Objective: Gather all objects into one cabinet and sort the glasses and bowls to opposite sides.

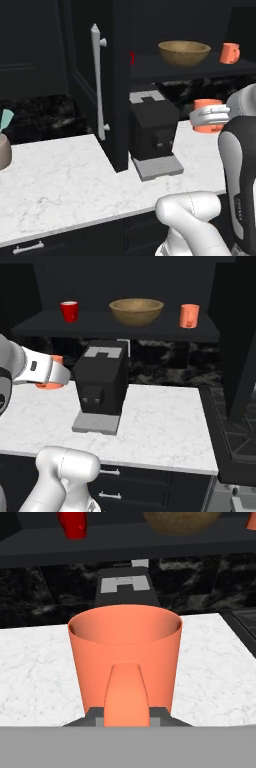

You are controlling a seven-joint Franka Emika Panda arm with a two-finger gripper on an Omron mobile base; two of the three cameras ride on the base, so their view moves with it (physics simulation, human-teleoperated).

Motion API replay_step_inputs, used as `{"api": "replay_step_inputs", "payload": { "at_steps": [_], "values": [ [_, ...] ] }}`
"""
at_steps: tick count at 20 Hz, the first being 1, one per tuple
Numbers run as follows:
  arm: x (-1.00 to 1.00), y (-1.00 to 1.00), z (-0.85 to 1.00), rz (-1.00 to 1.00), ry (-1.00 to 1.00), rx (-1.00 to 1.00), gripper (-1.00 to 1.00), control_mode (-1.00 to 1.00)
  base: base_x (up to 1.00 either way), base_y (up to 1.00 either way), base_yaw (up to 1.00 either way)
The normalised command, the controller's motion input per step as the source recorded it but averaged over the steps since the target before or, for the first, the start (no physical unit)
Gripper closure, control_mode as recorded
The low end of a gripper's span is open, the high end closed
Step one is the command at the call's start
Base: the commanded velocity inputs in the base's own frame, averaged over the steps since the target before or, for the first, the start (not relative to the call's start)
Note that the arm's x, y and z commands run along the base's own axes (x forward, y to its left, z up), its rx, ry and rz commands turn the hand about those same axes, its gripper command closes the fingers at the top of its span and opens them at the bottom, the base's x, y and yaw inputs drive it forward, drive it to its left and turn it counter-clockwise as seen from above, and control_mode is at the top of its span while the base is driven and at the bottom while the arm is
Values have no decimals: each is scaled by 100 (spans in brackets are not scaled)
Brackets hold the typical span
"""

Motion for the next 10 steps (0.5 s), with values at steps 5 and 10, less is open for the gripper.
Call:
{"api": "replay_step_inputs", "payload": {
  "at_steps": [5, 10],
  "values": [
    [0, 0, 0, 0, 0, 0, 100, 100, 24, -40, 0],
    [0, 0, 0, 0, 0, 0, 100, 100, 32, -4, 20]
  ]
}}
